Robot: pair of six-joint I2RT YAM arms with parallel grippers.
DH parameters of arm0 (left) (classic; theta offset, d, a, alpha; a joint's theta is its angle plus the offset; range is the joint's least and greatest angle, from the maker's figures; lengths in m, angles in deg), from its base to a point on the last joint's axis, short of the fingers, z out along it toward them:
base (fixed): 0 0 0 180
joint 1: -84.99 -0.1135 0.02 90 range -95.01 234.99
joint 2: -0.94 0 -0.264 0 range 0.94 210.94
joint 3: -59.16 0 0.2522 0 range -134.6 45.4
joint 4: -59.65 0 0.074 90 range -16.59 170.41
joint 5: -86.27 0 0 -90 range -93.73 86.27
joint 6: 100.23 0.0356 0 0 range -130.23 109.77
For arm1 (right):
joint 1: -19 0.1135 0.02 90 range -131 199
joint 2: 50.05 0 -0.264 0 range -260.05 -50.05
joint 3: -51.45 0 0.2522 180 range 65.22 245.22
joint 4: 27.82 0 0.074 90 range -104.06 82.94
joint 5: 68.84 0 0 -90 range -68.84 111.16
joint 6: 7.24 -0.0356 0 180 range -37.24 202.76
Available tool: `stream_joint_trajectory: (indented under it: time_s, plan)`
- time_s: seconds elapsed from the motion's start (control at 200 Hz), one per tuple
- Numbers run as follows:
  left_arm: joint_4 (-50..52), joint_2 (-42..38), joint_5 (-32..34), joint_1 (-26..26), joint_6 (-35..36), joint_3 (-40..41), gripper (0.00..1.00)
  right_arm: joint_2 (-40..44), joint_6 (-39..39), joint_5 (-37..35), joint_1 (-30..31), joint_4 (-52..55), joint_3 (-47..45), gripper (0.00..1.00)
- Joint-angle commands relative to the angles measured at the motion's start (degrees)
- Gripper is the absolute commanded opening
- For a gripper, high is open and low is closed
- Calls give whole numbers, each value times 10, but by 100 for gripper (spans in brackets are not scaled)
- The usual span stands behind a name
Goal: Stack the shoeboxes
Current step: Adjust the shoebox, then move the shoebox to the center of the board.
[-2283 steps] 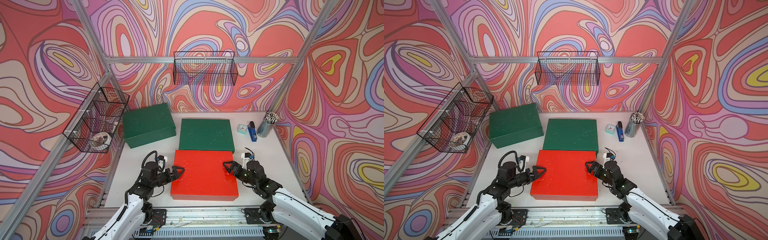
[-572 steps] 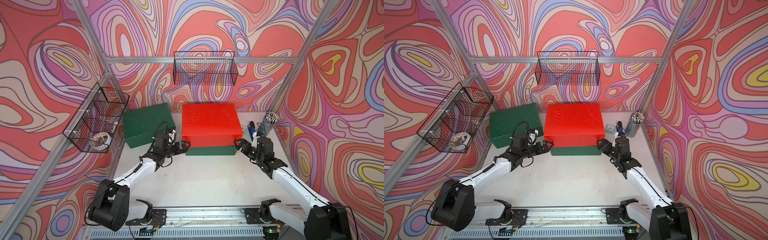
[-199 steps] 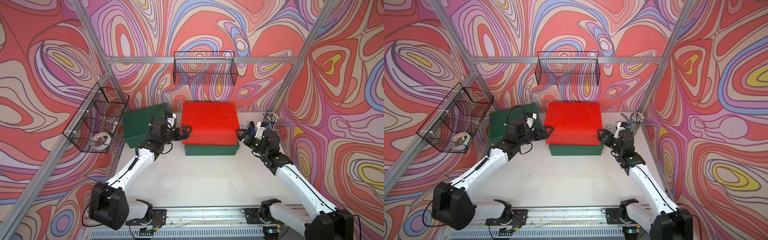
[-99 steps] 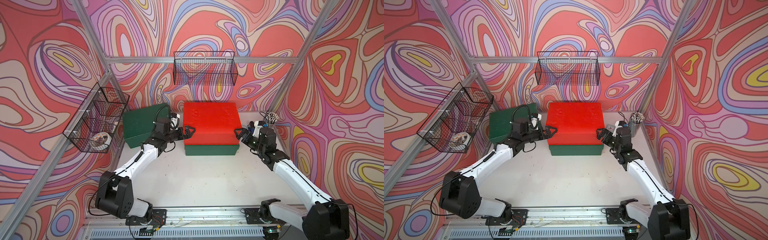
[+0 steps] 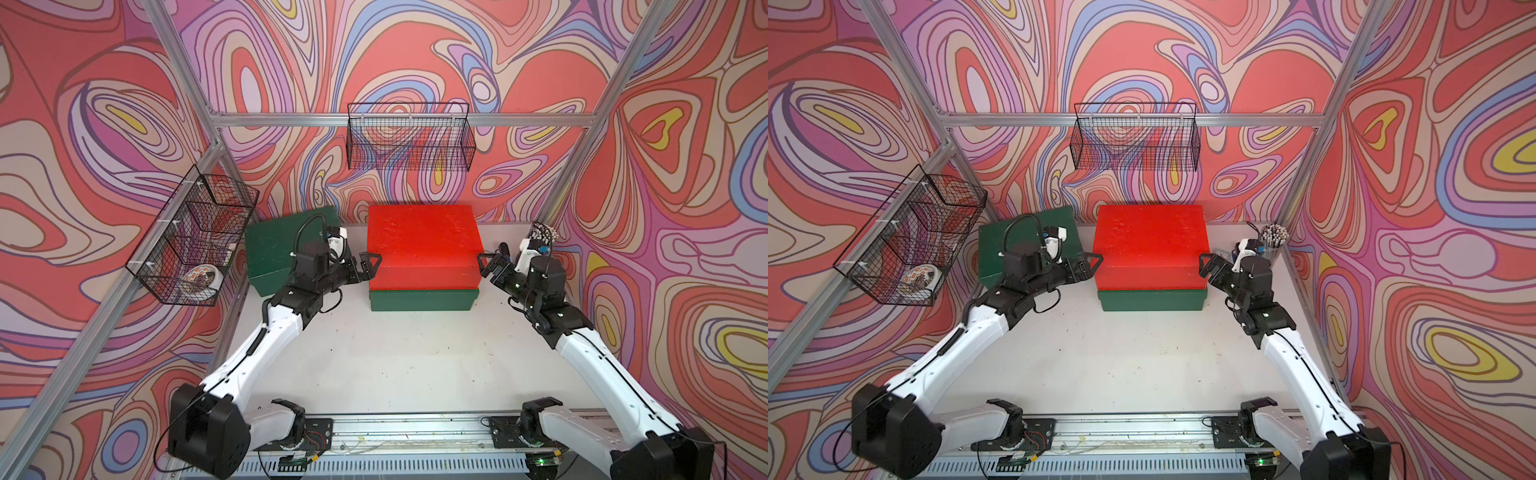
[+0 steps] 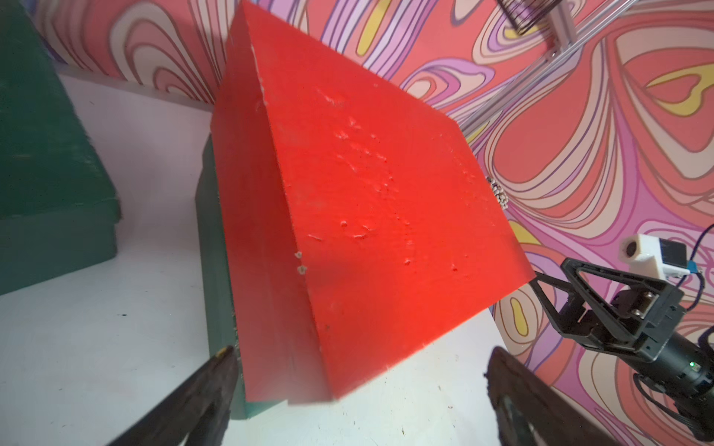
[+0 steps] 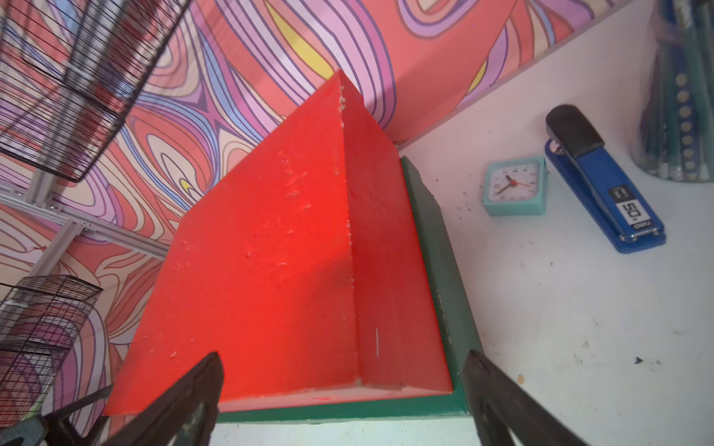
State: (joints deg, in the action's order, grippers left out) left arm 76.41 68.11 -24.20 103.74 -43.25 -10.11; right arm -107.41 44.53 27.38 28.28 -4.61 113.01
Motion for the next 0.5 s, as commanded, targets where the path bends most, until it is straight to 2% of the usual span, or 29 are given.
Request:
stream_joint_trajectory:
  time_s: [0.0,0.19,0.275,0.376,0.496]
  plan:
    - [23,-82,95,-1,-1,37,100,44,11,-28,-3,32,6,98]
    - [72,-203,229,-3,-29,115,100,121,11,-61,-3,69,-30,98]
    - [73,-240,261,-4,-38,156,100,153,9,-82,-3,86,-54,98]
    - [69,-278,319,-5,-91,215,100,186,6,-100,-3,81,-86,98]
    - [-22,-317,310,-9,-92,301,100,199,10,-104,-3,84,-89,99]
